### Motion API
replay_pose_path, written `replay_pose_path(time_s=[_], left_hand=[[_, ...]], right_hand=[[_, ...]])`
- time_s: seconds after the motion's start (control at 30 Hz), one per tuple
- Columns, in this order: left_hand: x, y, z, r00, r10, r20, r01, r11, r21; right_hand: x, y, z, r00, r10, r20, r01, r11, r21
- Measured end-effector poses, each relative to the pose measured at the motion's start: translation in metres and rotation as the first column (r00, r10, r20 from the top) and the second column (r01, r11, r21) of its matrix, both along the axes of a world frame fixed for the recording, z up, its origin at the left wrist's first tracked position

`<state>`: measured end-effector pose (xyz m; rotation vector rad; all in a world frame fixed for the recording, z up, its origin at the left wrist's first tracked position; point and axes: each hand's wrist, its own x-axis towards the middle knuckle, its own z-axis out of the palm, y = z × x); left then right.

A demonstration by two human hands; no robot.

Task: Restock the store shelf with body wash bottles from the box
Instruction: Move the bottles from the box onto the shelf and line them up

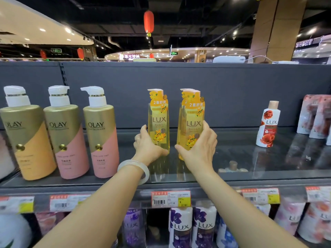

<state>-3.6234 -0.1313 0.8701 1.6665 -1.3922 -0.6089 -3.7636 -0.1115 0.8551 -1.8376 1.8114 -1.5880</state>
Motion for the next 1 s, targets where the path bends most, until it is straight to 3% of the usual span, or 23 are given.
replay_pose_path(time_s=[0.17, 0.3, 0.6, 0.77, 1.0], left_hand=[[0.006, 0.021, -0.005, 0.992, -0.082, 0.091, 0.084, 0.996, -0.017], [0.016, 0.041, -0.008, 0.98, -0.139, 0.145, 0.146, 0.988, -0.04], [0.041, 0.131, -0.011, 0.965, -0.077, 0.253, 0.126, 0.974, -0.186], [0.061, 0.196, -0.05, 0.95, -0.021, 0.31, 0.048, 0.996, -0.078], [0.108, 0.3, -0.154, 0.912, 0.019, 0.41, -0.114, 0.971, 0.209]], right_hand=[[0.007, 0.023, -0.008, 0.984, 0.032, -0.177, -0.013, 0.994, 0.108], [0.014, 0.041, -0.015, 0.977, 0.047, -0.209, -0.004, 0.98, 0.2], [0.041, 0.099, -0.011, 0.933, 0.143, -0.33, -0.073, 0.973, 0.218], [0.066, 0.158, -0.042, 0.891, 0.286, -0.353, -0.171, 0.931, 0.322], [0.113, 0.246, -0.13, 0.758, 0.535, -0.373, -0.258, 0.771, 0.582]])
